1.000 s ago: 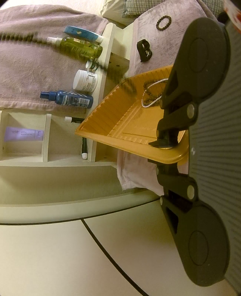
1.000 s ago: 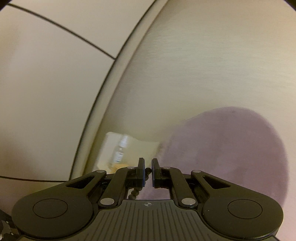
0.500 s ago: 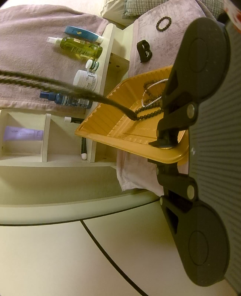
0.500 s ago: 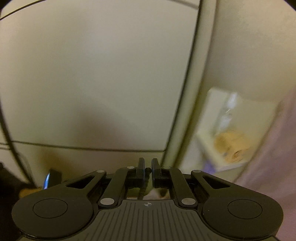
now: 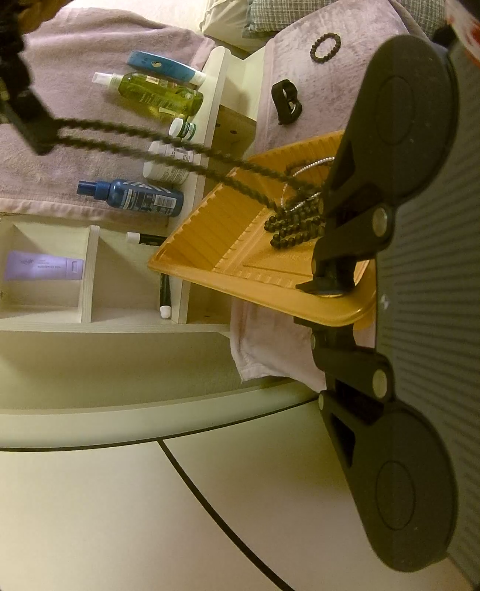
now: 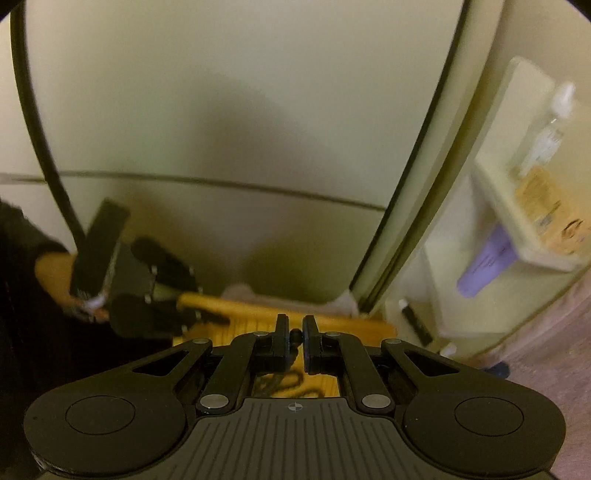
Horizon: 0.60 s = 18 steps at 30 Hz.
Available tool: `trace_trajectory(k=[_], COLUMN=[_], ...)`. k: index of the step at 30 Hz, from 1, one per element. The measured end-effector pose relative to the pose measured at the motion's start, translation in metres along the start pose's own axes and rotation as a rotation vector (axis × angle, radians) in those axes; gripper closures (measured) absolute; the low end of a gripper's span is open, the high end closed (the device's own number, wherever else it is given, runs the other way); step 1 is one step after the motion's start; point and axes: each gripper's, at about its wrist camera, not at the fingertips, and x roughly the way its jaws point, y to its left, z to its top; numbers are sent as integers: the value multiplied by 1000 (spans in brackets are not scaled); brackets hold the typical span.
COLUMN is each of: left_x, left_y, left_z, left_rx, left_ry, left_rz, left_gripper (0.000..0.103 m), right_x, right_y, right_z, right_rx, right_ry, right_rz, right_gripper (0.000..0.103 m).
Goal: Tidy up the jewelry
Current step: 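Lower the dangling strand into the tray held by the left gripper and release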
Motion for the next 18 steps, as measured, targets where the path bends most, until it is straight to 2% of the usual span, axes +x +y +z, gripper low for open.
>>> trace_trajectory(k=[12, 18], left_x=[1, 2], left_y=[1, 2], left_z=[-1, -1], left_rx=[-4, -9], left_ry=[1, 3], left_rz=[-2, -4], left_gripper=[95, 95], right_x=[57, 79], right_y=[28, 38], right_z=[-1, 1], right_rx=[-253, -360], right_ry=[286, 348], right_rz=[-29, -45], right_gripper=[96, 96])
